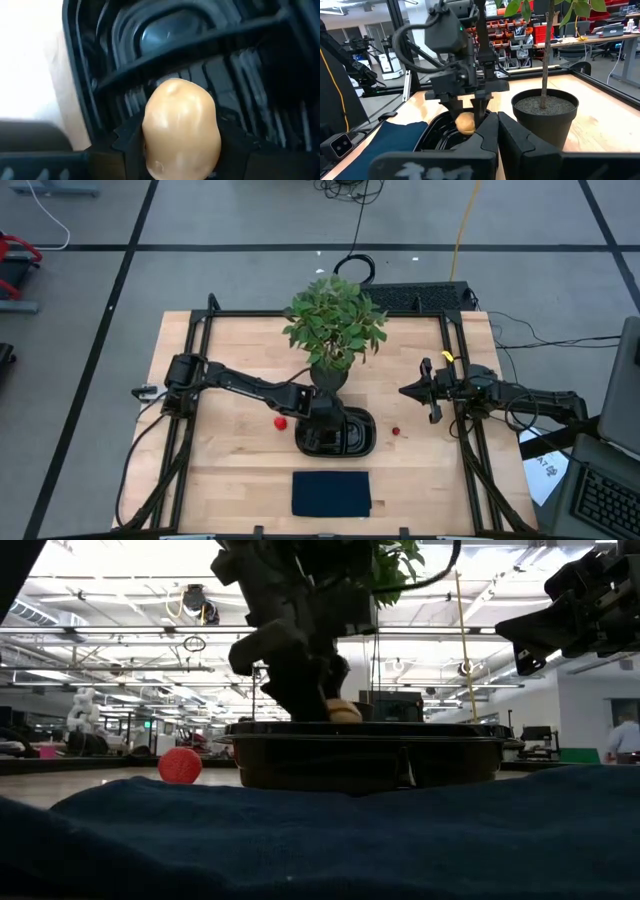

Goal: Pick and placing Produce into tupperware
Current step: Put the brown potato into the black container

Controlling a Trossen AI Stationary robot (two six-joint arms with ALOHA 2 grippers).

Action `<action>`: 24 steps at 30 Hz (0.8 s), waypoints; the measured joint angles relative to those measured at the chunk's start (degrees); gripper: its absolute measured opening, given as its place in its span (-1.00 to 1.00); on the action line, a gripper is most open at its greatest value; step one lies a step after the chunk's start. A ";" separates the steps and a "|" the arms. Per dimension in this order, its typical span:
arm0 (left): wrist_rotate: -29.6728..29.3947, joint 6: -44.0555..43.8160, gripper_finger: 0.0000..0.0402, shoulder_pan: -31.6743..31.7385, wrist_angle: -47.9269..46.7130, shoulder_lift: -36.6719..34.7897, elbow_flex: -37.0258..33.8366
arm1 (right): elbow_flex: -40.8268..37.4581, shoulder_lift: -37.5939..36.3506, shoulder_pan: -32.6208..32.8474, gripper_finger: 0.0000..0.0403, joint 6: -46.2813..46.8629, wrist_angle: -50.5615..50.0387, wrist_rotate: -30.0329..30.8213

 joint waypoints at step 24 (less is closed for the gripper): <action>0.12 -1.85 -0.07 -1.85 3.00 2.51 -0.01 | 0.00 0.11 -0.01 -1.00 -0.19 -0.22 0.00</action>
